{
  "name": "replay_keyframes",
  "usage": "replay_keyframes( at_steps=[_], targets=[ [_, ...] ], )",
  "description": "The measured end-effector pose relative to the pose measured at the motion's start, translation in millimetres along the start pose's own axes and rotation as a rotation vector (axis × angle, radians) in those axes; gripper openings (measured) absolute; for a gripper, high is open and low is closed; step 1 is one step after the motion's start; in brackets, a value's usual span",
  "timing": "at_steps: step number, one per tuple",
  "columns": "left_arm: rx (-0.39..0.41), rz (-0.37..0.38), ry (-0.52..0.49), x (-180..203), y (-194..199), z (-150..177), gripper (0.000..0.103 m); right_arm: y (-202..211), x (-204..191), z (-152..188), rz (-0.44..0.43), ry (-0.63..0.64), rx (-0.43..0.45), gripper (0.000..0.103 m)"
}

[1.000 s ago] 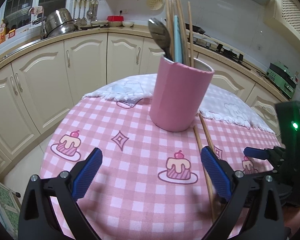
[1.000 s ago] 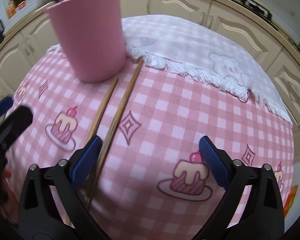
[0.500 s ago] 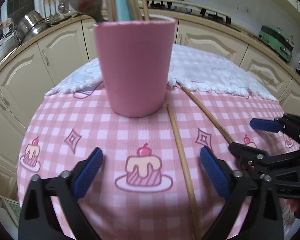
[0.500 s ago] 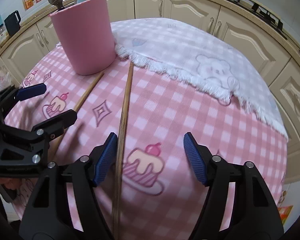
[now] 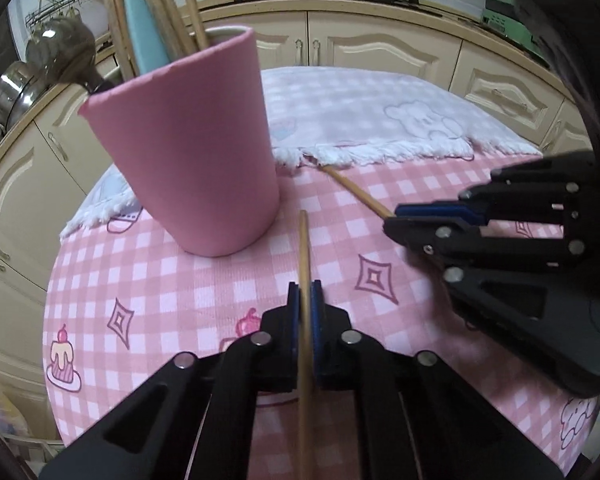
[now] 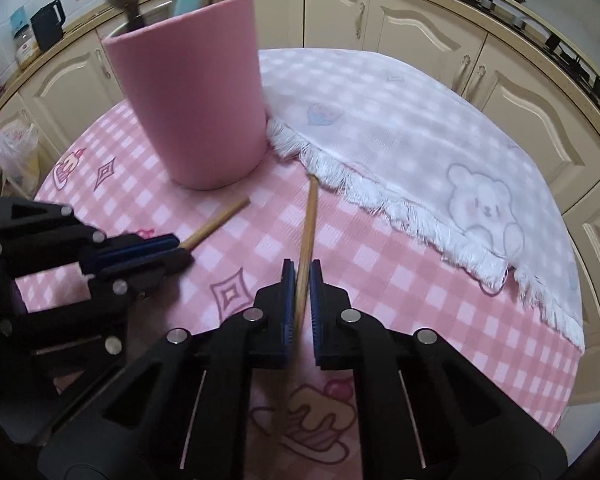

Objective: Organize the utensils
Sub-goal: 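Lift both chopsticks and drop them into the pink cup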

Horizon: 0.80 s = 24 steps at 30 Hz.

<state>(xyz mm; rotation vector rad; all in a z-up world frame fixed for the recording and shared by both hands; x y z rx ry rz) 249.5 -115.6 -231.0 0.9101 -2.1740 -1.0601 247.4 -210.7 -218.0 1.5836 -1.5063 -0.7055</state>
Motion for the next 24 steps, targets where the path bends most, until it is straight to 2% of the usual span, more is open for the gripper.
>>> replay_keyframes(
  at_steps=[6,11,19,24],
  targets=[
    [0.079,0.059,0.038,-0.4,21.7,7.3,0.005,26.1,27.1,22.5,-0.158,-0.145,0.065,0.006],
    [0.197,0.109,0.06,5.1,55.0,5.2,0.005,59.5,44.8,28.7,-0.269,-0.257,0.195,0.005],
    [0.507,0.124,0.08,-0.7,125.5,-24.5,0.005,104.1,51.9,6.5,-0.343,-0.322,0.409,0.005],
    [0.695,0.091,0.093,-15.3,168.2,-45.3,0.005,128.6,53.6,-24.1,-0.357,-0.32,0.506,0.005]
  ],
)
Point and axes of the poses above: each gripper's, at about its wrist camera, not at the fingertips, and y roughly against the way its jaws point, x to its right, z to its underside, the point moved 4 cm from there along -y, roughly the way its jaws point, and after that the axes turned 14 degrees about z, right-handed, at the moved point
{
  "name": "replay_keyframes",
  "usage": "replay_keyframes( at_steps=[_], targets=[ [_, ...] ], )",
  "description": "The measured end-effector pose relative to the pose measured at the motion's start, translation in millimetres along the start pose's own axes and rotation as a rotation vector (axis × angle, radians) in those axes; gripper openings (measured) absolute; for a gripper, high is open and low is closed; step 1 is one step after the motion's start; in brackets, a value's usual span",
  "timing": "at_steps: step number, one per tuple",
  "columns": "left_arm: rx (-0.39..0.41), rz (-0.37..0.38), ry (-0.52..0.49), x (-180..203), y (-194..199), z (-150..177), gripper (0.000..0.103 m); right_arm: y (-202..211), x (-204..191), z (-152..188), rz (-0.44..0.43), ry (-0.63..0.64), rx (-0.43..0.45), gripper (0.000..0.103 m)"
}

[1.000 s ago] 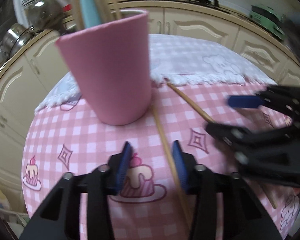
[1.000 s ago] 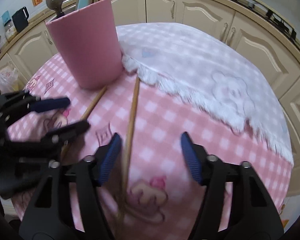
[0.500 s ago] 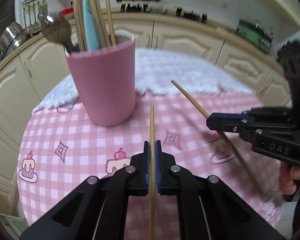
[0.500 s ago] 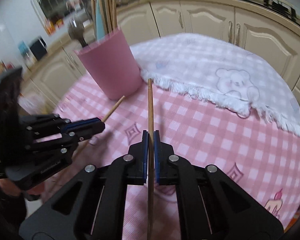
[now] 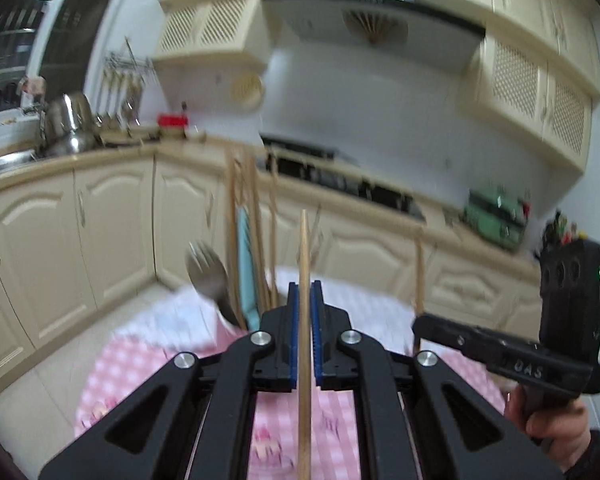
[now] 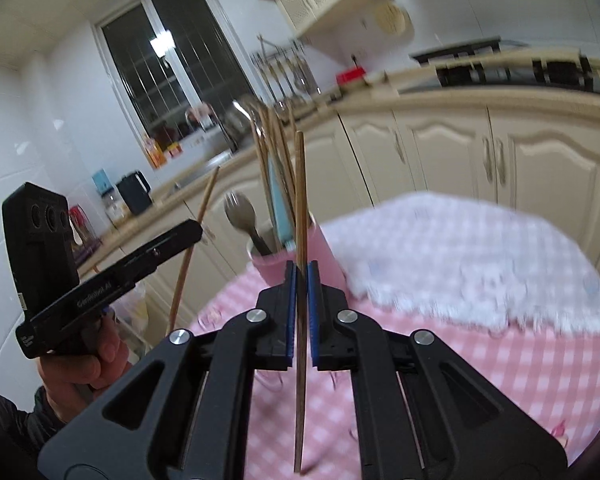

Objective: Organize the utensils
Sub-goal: 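Lift both chopsticks and drop them into the pink cup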

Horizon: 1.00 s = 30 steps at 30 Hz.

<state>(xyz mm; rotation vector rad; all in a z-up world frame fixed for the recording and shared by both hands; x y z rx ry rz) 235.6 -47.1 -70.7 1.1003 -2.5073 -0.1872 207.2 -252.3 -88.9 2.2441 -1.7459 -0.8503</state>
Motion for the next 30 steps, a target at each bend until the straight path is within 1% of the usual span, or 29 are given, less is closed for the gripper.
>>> replay_keyframes(
  at_steps=[4,5,8,9,10,14,18,22,25,30],
  targets=[
    [0.095,-0.012,0.011,-7.6,4.1,-27.4,0.005,0.5,-8.8,-25.7,-0.002,0.023,0.052,0.005],
    [0.13,-0.012,0.01,-8.3,4.6,-36.3,0.005,-0.2,-11.3,-32.9,-0.005,0.027,0.064,0.005],
    [0.215,-0.008,-0.008,-5.0,6.0,-56.9,0.005,2.5,-19.7,-57.5,-0.015,0.043,0.114,0.005],
    [0.257,-0.008,-0.021,-3.6,5.1,-66.8,0.005,3.3,-22.9,-67.3,-0.017,0.047,0.135,0.005],
    [0.276,-0.01,-0.027,-2.8,4.3,-72.3,0.005,2.6,-24.6,-75.4,-0.019,0.051,0.152,0.005],
    [0.361,-0.051,-0.049,-3.8,-9.5,-97.5,0.005,1.7,-36.6,-112.7,-0.028,0.067,0.227,0.006],
    [0.41,-0.089,-0.058,-8.1,-23.9,-110.0,0.005,-5.4,-44.8,-138.9,-0.03,0.079,0.274,0.006],
    [0.433,-0.114,-0.052,-16.5,-41.4,-114.1,0.005,-21.0,-49.7,-152.6,-0.022,0.096,0.292,0.006],
    [0.425,-0.127,-0.029,-26.8,-55.8,-109.6,0.005,-36.8,-49.2,-152.9,-0.017,0.105,0.284,0.006],
    [0.399,-0.149,-0.017,-41.9,-72.3,-93.9,0.005,-58.6,-44.8,-142.4,-0.015,0.102,0.251,0.006]
  ],
)
Point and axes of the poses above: each gripper's, at about its wrist camera, not at the fingertips, and y roughly against the way its jaws point, x to its right, z to its underside, the point moved 4 cm from there along -y, roughly the way its jaws point, and after that the axes turned 14 degrees about z, right-handed, at the moved point
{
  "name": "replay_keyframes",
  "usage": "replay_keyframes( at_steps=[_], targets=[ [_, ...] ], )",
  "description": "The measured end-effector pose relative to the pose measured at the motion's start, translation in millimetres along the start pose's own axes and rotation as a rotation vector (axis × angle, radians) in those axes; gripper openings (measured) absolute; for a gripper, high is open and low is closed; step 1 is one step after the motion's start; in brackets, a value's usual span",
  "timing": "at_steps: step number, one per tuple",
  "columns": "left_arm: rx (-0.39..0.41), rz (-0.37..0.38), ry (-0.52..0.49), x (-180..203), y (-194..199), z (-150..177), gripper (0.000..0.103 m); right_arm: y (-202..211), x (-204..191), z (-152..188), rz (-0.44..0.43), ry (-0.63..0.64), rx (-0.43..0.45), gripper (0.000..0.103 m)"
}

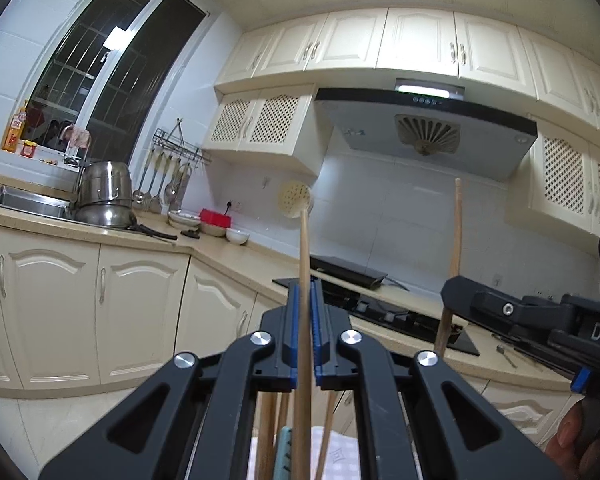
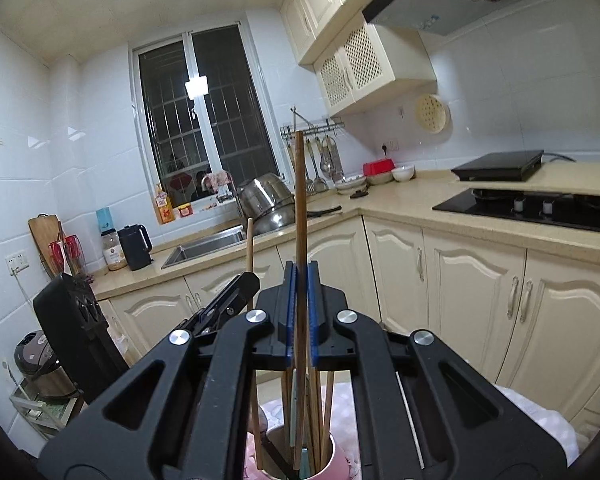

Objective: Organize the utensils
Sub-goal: 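Lift both chopsticks and drop them into the pink cup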

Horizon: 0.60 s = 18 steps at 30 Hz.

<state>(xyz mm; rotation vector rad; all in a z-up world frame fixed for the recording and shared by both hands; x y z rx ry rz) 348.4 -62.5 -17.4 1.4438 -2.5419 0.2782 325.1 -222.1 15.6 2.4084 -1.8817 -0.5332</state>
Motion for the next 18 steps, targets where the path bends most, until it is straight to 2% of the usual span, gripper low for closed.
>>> replay_keyframes(
  at_steps=[18],
  targets=[
    [-0.022,-0.008,-0.017,-7.0,-0.8,27.2,0.005,-16.0,-2.1,24.6,0.018,0.014,-0.06,0.006]
  ],
)
Point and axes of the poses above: each gripper's, at about its wrist camera, not at the fingertips, and y roughly against the way its jaws point, x to its right, z to its underside, the point moved 4 cm from there along -y, roughly the way its jaws point, and after that the axes turned 14 degrees about z, right-handed, at the moved point
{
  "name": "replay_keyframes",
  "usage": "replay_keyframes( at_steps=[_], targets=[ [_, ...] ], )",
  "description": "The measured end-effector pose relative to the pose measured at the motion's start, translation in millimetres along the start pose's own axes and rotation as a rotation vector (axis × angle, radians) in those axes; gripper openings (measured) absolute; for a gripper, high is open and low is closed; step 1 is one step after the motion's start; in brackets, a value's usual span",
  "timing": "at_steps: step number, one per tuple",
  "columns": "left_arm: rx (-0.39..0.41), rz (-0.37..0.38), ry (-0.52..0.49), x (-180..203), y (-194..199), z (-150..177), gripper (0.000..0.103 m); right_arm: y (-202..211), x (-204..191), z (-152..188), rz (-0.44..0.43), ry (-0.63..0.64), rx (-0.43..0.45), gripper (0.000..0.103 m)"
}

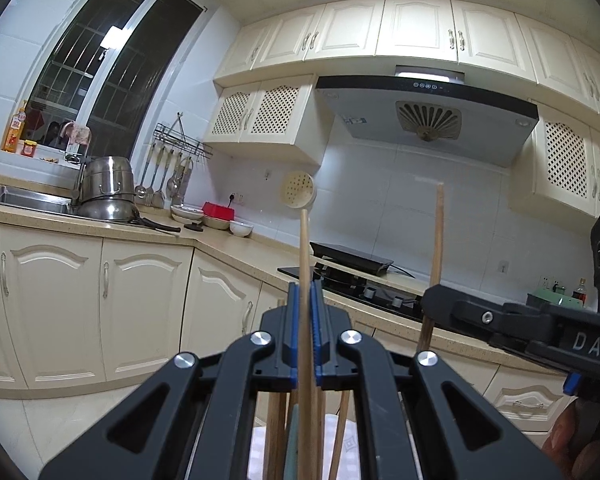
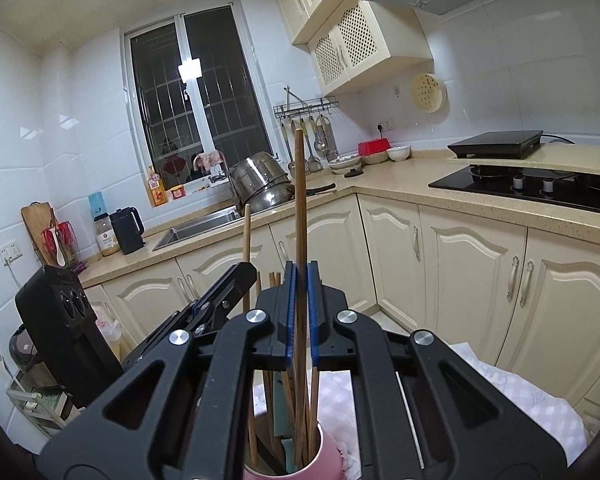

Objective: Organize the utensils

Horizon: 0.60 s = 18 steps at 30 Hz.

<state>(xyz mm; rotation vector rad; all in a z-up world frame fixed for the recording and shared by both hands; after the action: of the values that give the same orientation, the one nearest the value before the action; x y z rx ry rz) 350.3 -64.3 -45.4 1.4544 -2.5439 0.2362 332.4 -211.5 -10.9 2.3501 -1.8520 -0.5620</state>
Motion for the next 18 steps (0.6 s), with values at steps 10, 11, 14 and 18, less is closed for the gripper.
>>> replay_keyframes(
  at_steps=[10,11,14,18],
  targets=[
    [-0.072,0.009,-0.014,2.8,31.4,2.4,0.068,7.1,17.4,21.5,0.059,-0.058,-0.073,0.085],
    [-0.076,0.008,-0.015,3.0,34.7,1.8,0.078,10.1,20.0,22.3,0.06,-0.069,-0.078,0.085],
    [-0.107,-0.008,-0.022,6.1,52.8,-3.3,0.094,20.9,25.3,23.8,0.086,-0.089,-0.074,0.097],
    [-0.16,-0.045,-0.057,13.8,73.3,-8.3,0.099,33.7,28.9,27.1,0.128,-0.102,-0.095,0.097]
  ],
)
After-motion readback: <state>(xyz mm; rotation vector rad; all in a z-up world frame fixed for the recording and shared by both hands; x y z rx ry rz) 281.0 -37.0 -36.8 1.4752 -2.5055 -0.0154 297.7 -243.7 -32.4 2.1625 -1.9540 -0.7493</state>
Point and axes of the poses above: each gripper's, at about its wrist camera, not at the fingertips, and y roughly against the way its jaws point, x to its right, z to its underside, the point moved 4 cm from there along -y, roughly the way its jaws point, and after that the axes turned 14 degrees about z, right-handed, at the moved point
